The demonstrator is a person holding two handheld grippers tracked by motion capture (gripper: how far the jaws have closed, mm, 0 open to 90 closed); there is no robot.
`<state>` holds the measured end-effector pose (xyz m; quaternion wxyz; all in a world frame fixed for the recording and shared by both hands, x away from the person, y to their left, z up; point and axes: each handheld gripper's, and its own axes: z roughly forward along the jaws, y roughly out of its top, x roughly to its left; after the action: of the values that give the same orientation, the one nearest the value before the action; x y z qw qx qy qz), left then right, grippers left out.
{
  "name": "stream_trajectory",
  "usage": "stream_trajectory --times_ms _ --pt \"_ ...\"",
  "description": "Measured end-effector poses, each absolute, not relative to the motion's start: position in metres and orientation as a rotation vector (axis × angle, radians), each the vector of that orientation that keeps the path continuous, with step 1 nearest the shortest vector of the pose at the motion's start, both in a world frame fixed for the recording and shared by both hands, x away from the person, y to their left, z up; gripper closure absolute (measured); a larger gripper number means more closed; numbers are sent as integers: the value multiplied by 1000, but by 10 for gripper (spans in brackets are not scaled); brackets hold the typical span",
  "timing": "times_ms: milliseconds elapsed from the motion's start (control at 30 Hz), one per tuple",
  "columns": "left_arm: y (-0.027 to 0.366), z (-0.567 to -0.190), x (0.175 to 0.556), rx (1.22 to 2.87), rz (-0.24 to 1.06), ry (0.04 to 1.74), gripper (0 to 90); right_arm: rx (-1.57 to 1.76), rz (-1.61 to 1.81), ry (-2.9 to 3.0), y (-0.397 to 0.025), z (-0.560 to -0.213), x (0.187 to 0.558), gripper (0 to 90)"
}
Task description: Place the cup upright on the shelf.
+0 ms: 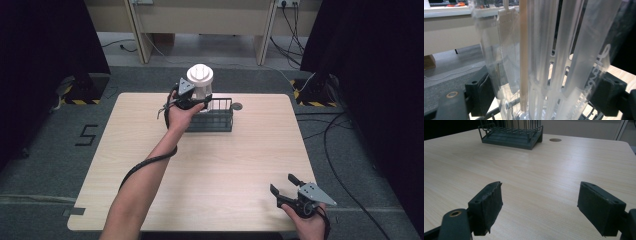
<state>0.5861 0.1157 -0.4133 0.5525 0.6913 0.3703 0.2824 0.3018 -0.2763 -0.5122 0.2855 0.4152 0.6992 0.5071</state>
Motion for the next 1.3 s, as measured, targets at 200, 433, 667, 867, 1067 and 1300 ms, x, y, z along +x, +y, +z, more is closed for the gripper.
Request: stream_trajectory --times_ms 200,433,667,867,1067,1300 --pt "113 -418 587 1642 664 887 177 1106 1357 1871 -276 -512 302 205" --pt "109 -429 588 1649 650 911 176 1104 1357 1874 -276 -512 302 205" --pt "107 -436 588 1663 647 921 176 1104 1355 1876 -276 -512 301 205" --pt "107 -442 587 1667 649 931 175 1102 1355 1878 -275 -512 301 205" --pt "107 -449 586 1665 648 950 174 1102 1354 1879 -275 -512 301 204" --pt "107 -454 586 1676 651 957 174 1101 1354 1880 -275 -512 301 203"
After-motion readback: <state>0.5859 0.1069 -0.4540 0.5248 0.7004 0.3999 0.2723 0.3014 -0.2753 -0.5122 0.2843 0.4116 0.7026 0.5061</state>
